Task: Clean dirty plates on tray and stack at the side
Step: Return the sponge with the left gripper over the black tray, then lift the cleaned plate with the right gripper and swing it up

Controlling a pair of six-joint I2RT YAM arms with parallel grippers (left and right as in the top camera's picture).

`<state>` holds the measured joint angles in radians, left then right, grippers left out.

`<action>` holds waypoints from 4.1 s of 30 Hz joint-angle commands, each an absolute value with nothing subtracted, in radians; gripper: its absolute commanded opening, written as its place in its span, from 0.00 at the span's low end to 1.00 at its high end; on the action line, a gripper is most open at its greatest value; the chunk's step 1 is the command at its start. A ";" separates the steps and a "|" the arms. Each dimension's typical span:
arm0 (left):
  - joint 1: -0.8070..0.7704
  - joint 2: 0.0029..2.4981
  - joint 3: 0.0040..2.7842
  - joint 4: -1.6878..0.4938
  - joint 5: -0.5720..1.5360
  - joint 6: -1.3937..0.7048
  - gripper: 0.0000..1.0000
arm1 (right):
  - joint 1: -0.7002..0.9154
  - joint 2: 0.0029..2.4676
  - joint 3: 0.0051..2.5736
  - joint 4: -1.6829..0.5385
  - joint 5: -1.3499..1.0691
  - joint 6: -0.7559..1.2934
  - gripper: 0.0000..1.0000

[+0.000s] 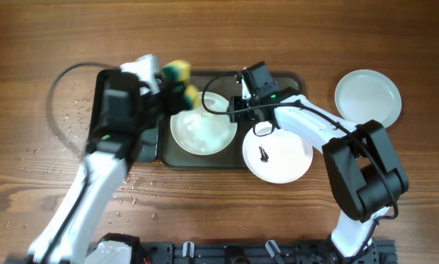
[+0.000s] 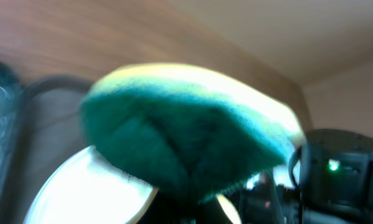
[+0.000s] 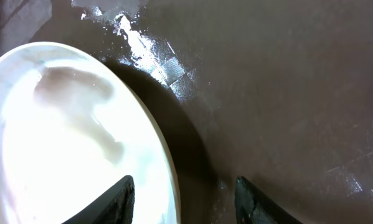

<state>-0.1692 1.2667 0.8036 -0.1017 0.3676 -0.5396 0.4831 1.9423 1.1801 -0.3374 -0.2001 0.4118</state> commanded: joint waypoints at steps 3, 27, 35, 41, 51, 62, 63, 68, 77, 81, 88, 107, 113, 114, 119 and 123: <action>0.164 1.137 0.878 -0.555 0.316 -0.505 0.04 | 0.487 1.927 1.170 -0.336 -0.179 0.422 0.53; 0.098 1.473 0.879 -0.534 -0.023 -0.221 0.04 | 0.487 2.006 1.170 -0.324 -0.172 0.422 0.11; 0.097 1.533 0.879 -0.507 -0.012 -0.215 0.04 | 0.487 2.006 1.170 -0.322 -0.184 0.421 0.34; 0.097 1.534 0.879 -0.505 -0.013 -0.213 0.04 | 0.485 2.003 1.176 -0.313 -0.181 0.419 0.04; 0.097 1.534 0.879 -0.515 -0.012 -0.247 0.04 | 0.484 1.869 1.208 -0.360 -0.081 0.416 0.04; 0.097 1.534 0.879 -0.515 -0.013 -0.247 0.05 | 0.484 1.832 1.386 -0.575 0.030 0.419 0.04; 0.097 1.534 0.879 -0.515 -0.013 -0.247 0.05 | 0.484 1.832 1.413 -0.586 0.035 0.418 0.04; 0.097 1.534 0.879 -0.515 -0.013 -0.247 0.04 | 0.486 1.832 1.506 -0.589 0.057 0.420 0.04; 0.098 1.505 0.879 -0.510 -0.017 -0.220 0.04 | 0.548 1.847 1.522 -0.486 0.133 0.419 0.04; 0.098 1.451 0.879 -0.535 -0.069 -0.242 0.04 | 0.607 1.851 1.522 -0.410 0.215 0.418 0.04; 0.098 1.381 0.879 -0.557 -0.174 -0.308 0.04 | 0.694 1.905 1.522 -0.208 0.280 0.408 0.04; 0.098 1.374 0.879 -0.568 -0.200 -0.323 0.05 | 0.945 2.075 1.522 0.509 0.615 -0.585 0.04; 0.098 1.374 0.879 -0.568 -0.200 -0.323 0.05 | 1.004 2.075 1.522 0.663 0.642 -0.790 0.04; 0.098 1.374 0.879 -0.568 -0.200 -0.323 0.05 | 1.008 2.075 1.522 0.685 0.654 -0.791 0.04; 0.098 1.374 0.879 -0.568 -0.200 -0.323 0.05 | 1.012 2.075 1.522 0.778 0.697 -0.789 0.04; 0.098 1.374 0.879 -0.568 -0.200 -0.323 0.05 | 1.012 2.075 1.522 0.777 0.699 -0.786 0.04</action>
